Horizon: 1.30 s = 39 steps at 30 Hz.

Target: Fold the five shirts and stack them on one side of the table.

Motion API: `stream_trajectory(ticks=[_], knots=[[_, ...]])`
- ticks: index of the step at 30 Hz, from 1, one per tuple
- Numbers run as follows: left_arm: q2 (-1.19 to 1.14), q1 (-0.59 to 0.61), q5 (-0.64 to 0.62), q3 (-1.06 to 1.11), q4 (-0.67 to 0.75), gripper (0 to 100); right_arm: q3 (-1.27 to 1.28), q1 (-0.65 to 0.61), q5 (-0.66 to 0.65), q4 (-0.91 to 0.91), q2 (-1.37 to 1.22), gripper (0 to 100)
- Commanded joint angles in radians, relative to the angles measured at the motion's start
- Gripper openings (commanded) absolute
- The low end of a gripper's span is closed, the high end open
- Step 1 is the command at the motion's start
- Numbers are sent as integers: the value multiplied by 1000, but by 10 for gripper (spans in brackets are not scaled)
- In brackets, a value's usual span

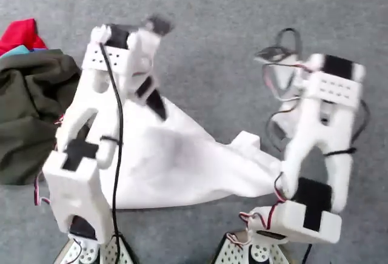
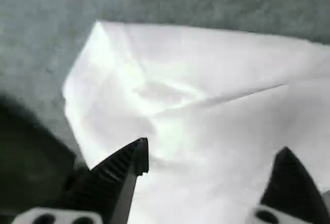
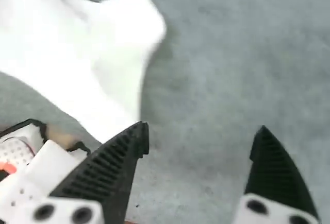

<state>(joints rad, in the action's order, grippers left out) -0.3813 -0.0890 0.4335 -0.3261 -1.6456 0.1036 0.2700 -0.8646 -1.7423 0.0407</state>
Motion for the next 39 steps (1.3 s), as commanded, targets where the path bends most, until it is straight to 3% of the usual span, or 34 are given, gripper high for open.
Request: stream_trajectory(ticks=[1,5,11,17,19,30,39], knots=[[-83,56,18,128,72,218,35,-44,-6,34,-28,324],[-195,51,14,142,72,107,76,-46,-12,81,-166,361],[-261,59,-81,105,74,47,53,-38,-12,161,-348,339],[-173,59,-77,94,21,29,-28,-31,-2,167,-372,8],[-115,74,-75,94,-14,29,-64,-31,28,146,-372,48],[333,358,-75,102,-114,29,-257,-21,66,20,-371,14],[658,381,-81,101,-114,30,-278,-29,126,18,-366,15]])
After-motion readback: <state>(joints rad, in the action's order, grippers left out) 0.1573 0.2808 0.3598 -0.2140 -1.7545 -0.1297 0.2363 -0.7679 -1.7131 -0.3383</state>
